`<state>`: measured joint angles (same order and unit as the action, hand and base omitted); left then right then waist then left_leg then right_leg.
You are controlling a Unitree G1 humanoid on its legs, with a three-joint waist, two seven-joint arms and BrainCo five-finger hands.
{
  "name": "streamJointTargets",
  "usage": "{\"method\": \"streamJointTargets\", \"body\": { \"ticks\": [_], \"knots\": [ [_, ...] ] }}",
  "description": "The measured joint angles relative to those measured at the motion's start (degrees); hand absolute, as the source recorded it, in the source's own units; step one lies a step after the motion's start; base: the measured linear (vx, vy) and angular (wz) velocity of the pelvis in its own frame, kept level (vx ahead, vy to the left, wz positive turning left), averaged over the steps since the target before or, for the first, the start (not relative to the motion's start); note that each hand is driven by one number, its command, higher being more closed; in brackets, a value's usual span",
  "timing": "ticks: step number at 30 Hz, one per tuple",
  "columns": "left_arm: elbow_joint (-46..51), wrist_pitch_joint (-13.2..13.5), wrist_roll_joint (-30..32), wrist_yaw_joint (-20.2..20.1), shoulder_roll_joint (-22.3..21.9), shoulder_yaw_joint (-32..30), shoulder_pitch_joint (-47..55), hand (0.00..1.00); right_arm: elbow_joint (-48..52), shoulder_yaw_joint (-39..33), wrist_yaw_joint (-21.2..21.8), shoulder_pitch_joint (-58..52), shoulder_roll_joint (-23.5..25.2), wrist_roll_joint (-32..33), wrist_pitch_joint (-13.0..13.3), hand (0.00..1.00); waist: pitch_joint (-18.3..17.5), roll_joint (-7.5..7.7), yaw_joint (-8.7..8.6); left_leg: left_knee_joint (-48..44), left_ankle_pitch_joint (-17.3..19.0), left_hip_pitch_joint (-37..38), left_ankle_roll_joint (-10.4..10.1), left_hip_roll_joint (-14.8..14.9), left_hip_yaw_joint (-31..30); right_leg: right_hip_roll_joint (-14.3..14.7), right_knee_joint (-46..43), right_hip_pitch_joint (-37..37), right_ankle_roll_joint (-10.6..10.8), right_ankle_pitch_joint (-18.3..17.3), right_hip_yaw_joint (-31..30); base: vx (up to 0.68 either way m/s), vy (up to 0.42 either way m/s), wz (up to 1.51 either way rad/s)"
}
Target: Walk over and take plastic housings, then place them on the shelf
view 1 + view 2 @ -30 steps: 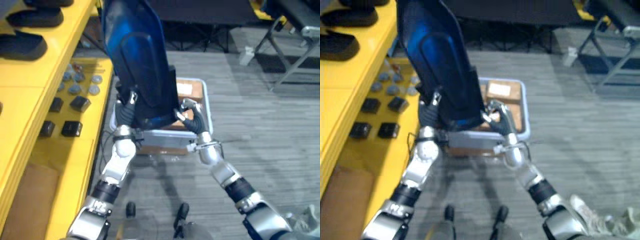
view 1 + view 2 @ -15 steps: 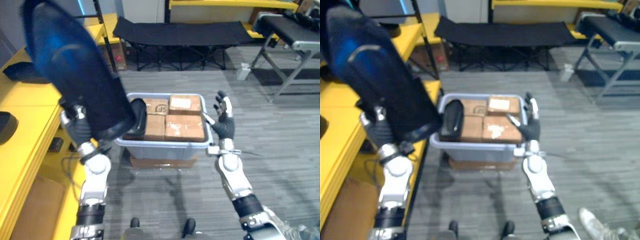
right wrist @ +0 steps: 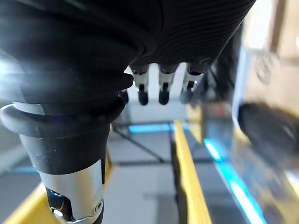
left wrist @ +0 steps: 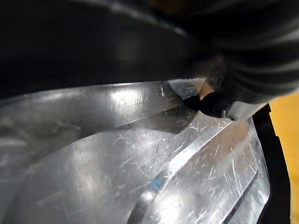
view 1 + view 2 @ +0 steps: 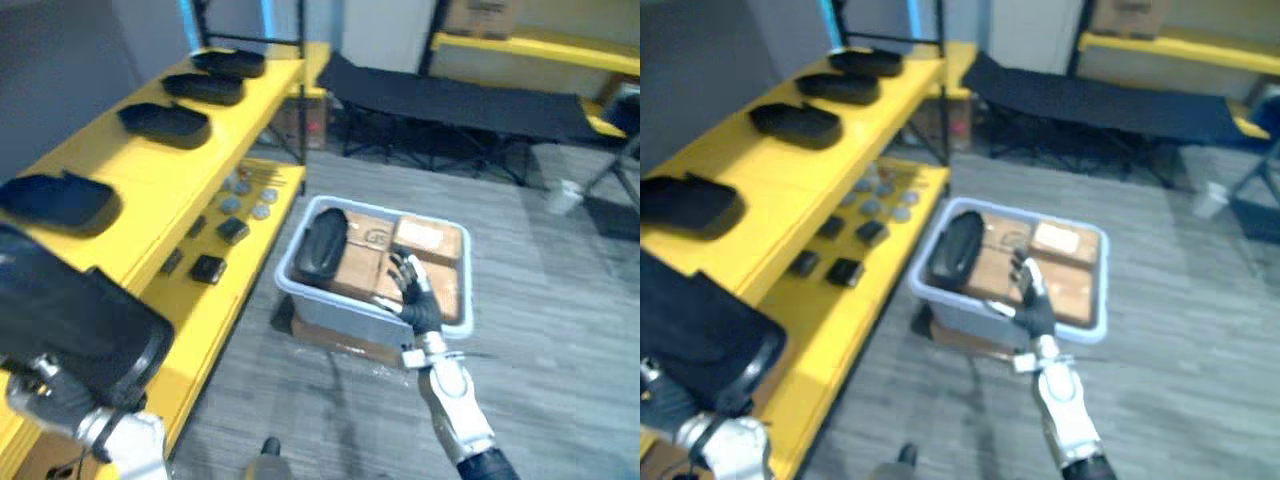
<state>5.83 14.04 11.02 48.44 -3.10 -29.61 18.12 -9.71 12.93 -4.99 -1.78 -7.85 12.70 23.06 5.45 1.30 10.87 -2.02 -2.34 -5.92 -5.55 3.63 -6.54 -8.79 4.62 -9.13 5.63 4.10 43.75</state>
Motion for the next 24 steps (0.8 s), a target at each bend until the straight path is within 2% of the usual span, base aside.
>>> {"method": "streamJointTargets", "body": {
  "ticks": [1,3,4,5,7,9,11,13,14,15,16,17,18,19,21,24],
  "knots": [
    [0.3,0.1,-0.1,-0.4,-0.2,-0.1,0.4,1.0,-0.2,-0.3,-0.7,-0.2,0.0,0.0,0.0,0.0,0.1,-0.28,-0.01,-0.5,0.0,-0.7,1.0,-0.1,1.2,-0.3,0.0,-1.2,0.5,-0.2,2.2,0.07,0.063,1.85],
    [0.3,0.4,-2.4,-2.3,-0.2,-1.1,1.4,1.0,-2.1,-0.6,-1.8,-0.3,-0.4,-0.4,0.0,0.0,0.0,-0.69,0.18,-0.6,-1.0,-1.1,1.3,-0.5,2.7,-0.7,0.0,-3.8,1.0,-0.3,6.2,0.06,0.072,1.22],
    [0.3,0.4,-4.5,-3.2,-0.3,-2.0,2.6,1.0,-3.1,-0.4,-2.3,0.0,-0.3,-1.4,0.1,0.0,-0.1,-0.73,1.77,-0.4,-1.0,-1.0,1.6,-1.2,2.4,-1.5,-0.3,-4.4,1.2,-0.5,6.9,0.05,0.129,0.55],
    [0.4,0.4,-6.3,-4.1,-1.1,-3.5,4.1,1.0,-3.8,0.0,-2.4,0.7,-0.1,-2.7,0.2,0.0,0.0,-0.89,2.59,-0.4,-0.8,-1.1,1.8,-1.8,2.4,-2.3,-1.0,-4.4,1.4,-0.8,7.1,0.04,0.119,0.39],
    [0.4,0.4,-6.7,-4.8,-2.6,-5.8,5.6,1.0,-4.3,0.1,-2.3,1.4,0.1,-4.3,0.6,0.0,0.1,-0.85,2.58,-0.4,-0.8,-1.2,2.0,-2.3,3.3,-3.5,-2.4,-4.7,1.2,-1.9,7.7,0.03,0.095,0.32],
    [0.4,1.0,-7.9,-5.0,-2.6,-6.3,6.8,1.0,-4.3,0.1,-1.9,1.7,0.1,-4.5,0.8,0.0,0.2,-0.5,2.6,-0.6,-0.8,-1.1,2.2,-2.5,4.3,-4.4,-3.7,-4.8,2.0,-3.0,7.9,0.03,0.053,0.2],
    [1.6,2.0,-8.2,-5.4,-2.6,-6.3,6.3,1.0,-4.3,0.2,-1.5,2.4,0.1,-4.7,0.8,0.0,1.0,0.31,2.58,-1.0,-0.8,-1.3,2.2,-2.8,4.0,-4.8,-5.3,-4.5,2.5,-4.2,7.9,0.01,-0.003,0.14],
    [4.0,3.2,-8.2,-6.8,-2.3,-6.1,6.0,1.0,-4.3,0.3,-1.6,2.3,0.0,-5.7,0.7,0.0,1.5,0.86,2.32,-2.0,-0.9,-2.8,2.5,-2.9,2.5,-4.9,-8.2,-3.1,2.4,-6.6,5.8,0.0,-0.048,0.45],
    [5.7,4.0,-8.3,-8.2,-1.2,-5.1,4.5,1.0,-4.3,0.1,-2.8,1.6,-0.1,-6.5,0.6,0.0,2.0,1.29,1.45,-2.7,-1.3,-4.1,2.4,-3.4,-0.3,-4.1,-10.8,-1.6,1.0,-9.2,1.2,0.03,-0.022,0.78],
    [6.0,4.3,-8.2,-9.1,-0.7,-4.6,3.7,1.0,-4.3,0.1,-3.5,1.1,-0.3,-6.8,0.6,0.0,2.1,1.37,0.82,-2.5,-1.7,-4.5,2.2,-3.9,-2.0,-3.8,-11.7,-1.5,-0.3,-10.1,-1.3,0.13,0.131,1.41],
    [6.3,4.8,-8.6,-10.9,0.7,-2.3,2.3,1.0,-4.3,-0.5,-5.0,-0.2,-0.8,-7.5,0.6,0.0,2.2,1.37,-0.11,-2.2,-2.5,-5.1,2.0,-5.1,-5.7,-3.6,-13.5,-1.3,-1.4,-10.8,-7.5,0.17,0.324,1.57],
    [6.6,5.4,-9.0,-12.5,1.7,-0.4,1.7,1.0,-4.3,-1.3,-6.4,-1.0,-1.4,-9.5,0.5,0.0,3.0,0.26,-0.59,-1.4,-3.2,-5.0,2.1,-5.2,-8.1,-3.4,-16.6,-0.6,-1.5,-11.2,-12.2,0.14,0.359,1.54],
    [6.6,5.8,-9.1,-13.3,2.2,0.0,1.6,1.0,-4.3,-1.6,-6.9,-1.2,-1.5,-10.6,0.5,0.0,3.6,-0.33,-0.76,-0.8,-3.6,-5.0,1.9,-5.3,-9.1,-3.4,-18.2,-0.1,-1.6,-11.8,-13.9,0.07,0.264,1.26],
    [6.8,6.2,-10.8,-14.1,4.0,1.2,1.5,1.0,-4.3,-1.8,-8.1,-1.6,-1.5,-12.6,0.6,0.0,4.9,-0.2,-0.68,0.2,-5.3,-5.1,2.0,-5.5,-10.4,-3.6,-20.2,0.2,-2.1,-14.0,-15.7,0.03,0.112,0.82],
    [6.7,6.2,-12.2,-14.8,4.5,1.3,1.5,1.0,-4.3,-1.8,-8.3,-1.5,-1.6,-14.3,0.7,0.0,6.9,-0.16,-0.4,0.3,-6.7,-5.2,1.2,-6.3,-10.7,-4.1,-20.9,-0.1,-1.5,-16.1,-15.6,-0.01,0.042,0.43],
    [6.7,6.2,-15.7,-15.0,4.4,2.4,2.6,1.0,-4.3,-2.4,-8.1,-1.7,-2.6,-18.0,0.8,0.0,9.2,-2.16,-0.42,-0.4,-7.3,-5.5,0.5,-5.6,-10.8,-3.1,-20.7,-0.2,-0.8,-16.8,-15.9,-0.1,-0.026,-0.02]
  ]
}}
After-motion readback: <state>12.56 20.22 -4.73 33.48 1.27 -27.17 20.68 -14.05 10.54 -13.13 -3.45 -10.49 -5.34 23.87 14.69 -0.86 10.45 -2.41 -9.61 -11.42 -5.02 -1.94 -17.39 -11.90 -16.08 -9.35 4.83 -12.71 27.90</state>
